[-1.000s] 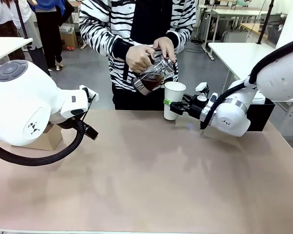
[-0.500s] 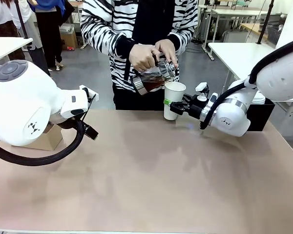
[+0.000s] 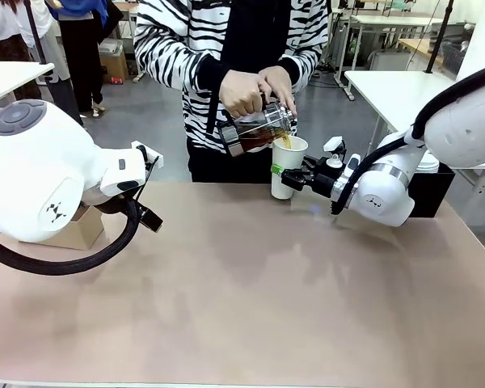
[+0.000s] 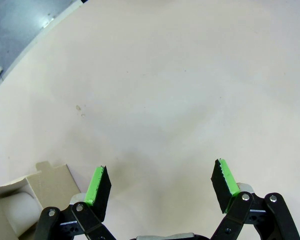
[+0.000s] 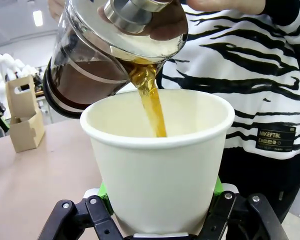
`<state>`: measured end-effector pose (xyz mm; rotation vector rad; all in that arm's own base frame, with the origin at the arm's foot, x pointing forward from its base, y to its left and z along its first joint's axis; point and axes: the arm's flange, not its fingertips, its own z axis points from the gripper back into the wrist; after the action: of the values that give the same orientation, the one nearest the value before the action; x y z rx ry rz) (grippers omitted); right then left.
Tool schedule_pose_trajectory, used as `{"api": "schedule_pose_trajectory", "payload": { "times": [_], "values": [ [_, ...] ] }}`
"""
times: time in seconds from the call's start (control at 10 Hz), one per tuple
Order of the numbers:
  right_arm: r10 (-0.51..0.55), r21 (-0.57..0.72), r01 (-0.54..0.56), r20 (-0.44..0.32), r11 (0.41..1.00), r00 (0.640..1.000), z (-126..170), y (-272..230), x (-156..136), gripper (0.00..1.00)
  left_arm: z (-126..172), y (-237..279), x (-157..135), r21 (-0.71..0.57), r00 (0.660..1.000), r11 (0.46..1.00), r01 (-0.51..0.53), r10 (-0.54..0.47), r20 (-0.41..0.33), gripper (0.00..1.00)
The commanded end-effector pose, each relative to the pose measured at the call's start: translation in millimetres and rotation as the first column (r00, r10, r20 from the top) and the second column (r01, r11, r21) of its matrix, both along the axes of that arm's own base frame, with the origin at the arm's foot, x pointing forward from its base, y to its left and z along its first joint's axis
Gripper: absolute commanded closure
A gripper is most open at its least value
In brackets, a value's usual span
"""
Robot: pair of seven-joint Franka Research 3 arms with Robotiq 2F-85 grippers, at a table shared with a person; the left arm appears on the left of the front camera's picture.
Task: Pour a drink into a cup and package it in a carrier.
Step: When a person places the Paper Cup Lid on the 600 ml Paper Cup , lift the 600 ml Paper Cup.
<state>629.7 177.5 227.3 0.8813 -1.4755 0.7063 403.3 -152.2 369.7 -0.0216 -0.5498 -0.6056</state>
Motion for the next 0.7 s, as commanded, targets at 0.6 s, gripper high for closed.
{"api": "schedule_pose_trajectory", "payload": {
  "times": [0.6],
  "values": [
    [-0.003,-0.005,0.003,-0.001,1.000,1.000,3.9,1.1,-1.7,0.20,0.5,0.1,-0.2,-0.002,1.000,1.000,0.001,-0.001,0.000,0.00]
  ]
}}
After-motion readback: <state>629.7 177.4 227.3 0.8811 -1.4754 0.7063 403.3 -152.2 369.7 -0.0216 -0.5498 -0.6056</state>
